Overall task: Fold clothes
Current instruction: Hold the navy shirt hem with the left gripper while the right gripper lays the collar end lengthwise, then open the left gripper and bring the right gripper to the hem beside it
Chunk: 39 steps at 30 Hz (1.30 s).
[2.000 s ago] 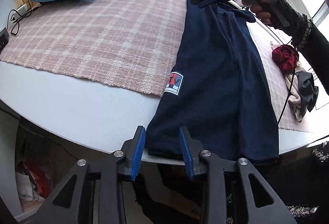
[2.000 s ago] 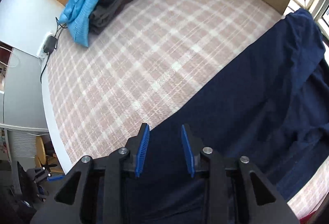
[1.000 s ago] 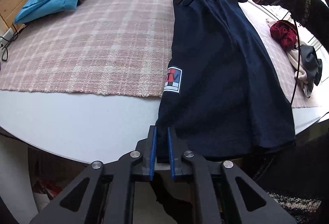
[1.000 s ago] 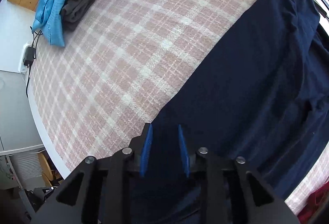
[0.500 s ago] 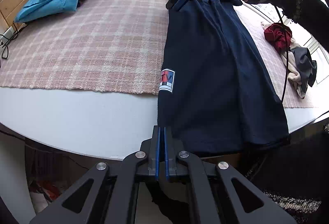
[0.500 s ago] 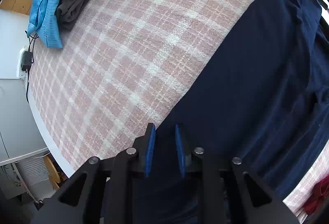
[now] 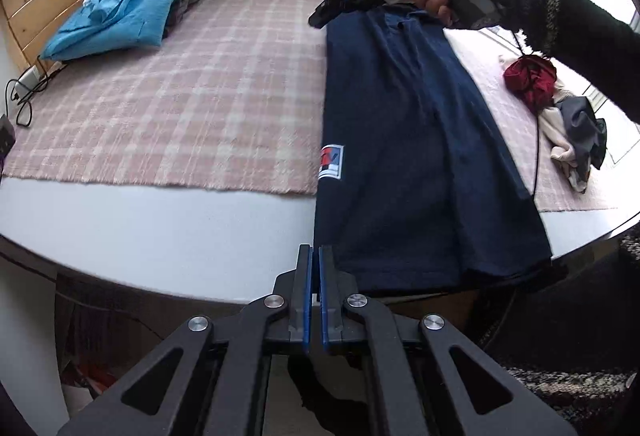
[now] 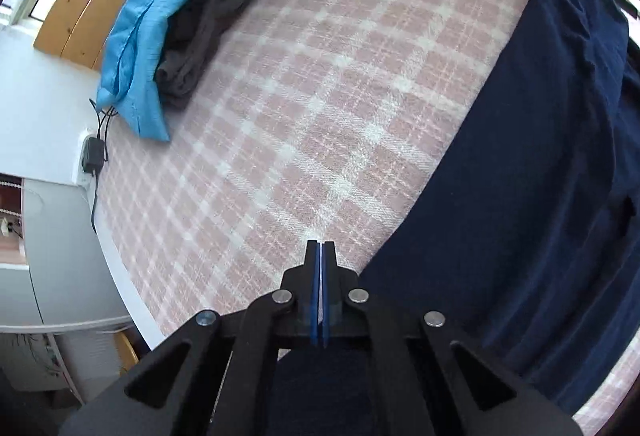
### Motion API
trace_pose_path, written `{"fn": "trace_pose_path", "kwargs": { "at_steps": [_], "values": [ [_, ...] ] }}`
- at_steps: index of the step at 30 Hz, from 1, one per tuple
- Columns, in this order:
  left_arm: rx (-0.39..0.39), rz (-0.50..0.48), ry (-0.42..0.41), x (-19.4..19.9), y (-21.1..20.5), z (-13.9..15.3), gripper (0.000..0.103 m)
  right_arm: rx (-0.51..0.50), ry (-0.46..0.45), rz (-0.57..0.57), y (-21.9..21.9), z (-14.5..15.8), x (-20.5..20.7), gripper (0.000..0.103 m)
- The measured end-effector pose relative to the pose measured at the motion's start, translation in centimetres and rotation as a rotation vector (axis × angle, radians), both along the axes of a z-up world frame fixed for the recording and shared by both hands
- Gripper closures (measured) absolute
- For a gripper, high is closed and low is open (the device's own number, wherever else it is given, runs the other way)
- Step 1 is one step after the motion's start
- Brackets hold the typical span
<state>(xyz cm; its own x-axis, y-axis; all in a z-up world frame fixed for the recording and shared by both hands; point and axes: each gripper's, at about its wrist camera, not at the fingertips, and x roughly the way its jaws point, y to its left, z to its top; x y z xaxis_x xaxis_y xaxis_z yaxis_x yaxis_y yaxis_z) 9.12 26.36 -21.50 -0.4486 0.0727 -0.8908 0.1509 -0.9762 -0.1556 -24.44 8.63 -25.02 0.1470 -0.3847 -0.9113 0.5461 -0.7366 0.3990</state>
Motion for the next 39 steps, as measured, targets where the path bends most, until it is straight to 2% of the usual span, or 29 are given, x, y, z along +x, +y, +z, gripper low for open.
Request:
{"fn": "trace_pose_path", "kwargs": {
  "at_steps": [2, 4, 5, 7, 8, 9, 11, 14, 15, 18, 22, 26, 28, 31, 33, 36, 39],
  "values": [
    [-0.016, 0.023, -0.066, -0.2, -0.6, -1.7, 0.103, -0.001, -0.022, 0.060, -0.4, 0.2, 1.4, 0.101],
    [-0.009, 0.045, -0.069, 0.1, -1.4, -1.5, 0.103, -0.002, -0.039, 0.110, -0.3, 0.4, 2.9, 0.097],
    [0.002, 0.050, -0.055, 0.4, -1.8, -0.9, 0.103, -0.007, -0.019, 0.081, 2.6, 1.1, 4.6, 0.094],
    [0.030, 0.046, -0.016, 0.6, -2.1, 0.6, 0.103, -0.018, 0.022, 0.024, 8.5, 2.3, 7.9, 0.069],
    [0.044, 0.039, 0.000, 0.5, -2.0, 1.2, 0.098, -0.023, 0.042, -0.005, 11.5, 2.9, 9.5, 0.064],
    [0.068, 0.015, 0.010, 0.2, -1.5, 1.6, 0.089, -0.028, 0.063, -0.034, 14.4, 3.5, 11.2, 0.060],
    [0.118, -0.036, 0.031, -0.5, -0.4, 2.4, 0.086, -0.038, 0.103, -0.092, 20.3, 4.8, 14.5, 0.060],
    [0.205, -0.168, 0.036, -2.6, 3.1, 2.3, 0.082, -0.048, 0.158, -0.183, 29.1, 6.4, 19.6, 0.060],
    [0.217, -0.215, 0.023, -3.5, 4.2, 1.9, 0.081, -0.025, 0.136, -0.236, 31.4, 5.7, 21.5, 0.060],
    [0.238, -0.323, -0.027, -5.7, 7.1, 0.8, 0.080, -0.053, 0.044, -0.362, 34.7, 3.4, 26.5, 0.060],
    [0.218, -0.423, -0.073, -6.6, 9.1, -0.1, 0.075, -0.083, 0.016, -0.459, 35.3, 1.4, 31.1, 0.060],
    [0.241, -0.489, -0.117, -7.1, 10.0, -0.9, 0.074, -0.110, 0.018, -0.509, 34.5, 0.3, 33.4, 0.060],
    [0.216, -0.529, -0.114, -6.9, 10.6, -0.9, 0.074, -0.122, 0.019, -0.517, 34.0, -0.3, 34.1, 0.060],
    [0.171, -0.575, -0.094, -6.9, 11.4, -0.7, 0.077, -0.123, 0.073, -0.496, 33.2, 0.0, 35.1, 0.060],
    [0.186, -0.588, -0.102, -7.1, 11.4, -0.7, 0.080, -0.124, 0.113, -0.482, 32.7, 0.3, 35.8, 0.060],
    [0.212, -0.600, -0.115, -7.3, 10.7, -0.8, 0.083, -0.142, 0.242, -0.454, 32.8, 1.5, 38.4, 0.060],
    [0.252, -0.597, -0.127, -7.3, 10.0, -0.8, 0.091, -0.089, 0.315, -0.425, 32.3, 1.3, 38.9, 0.060]
  ]
}}
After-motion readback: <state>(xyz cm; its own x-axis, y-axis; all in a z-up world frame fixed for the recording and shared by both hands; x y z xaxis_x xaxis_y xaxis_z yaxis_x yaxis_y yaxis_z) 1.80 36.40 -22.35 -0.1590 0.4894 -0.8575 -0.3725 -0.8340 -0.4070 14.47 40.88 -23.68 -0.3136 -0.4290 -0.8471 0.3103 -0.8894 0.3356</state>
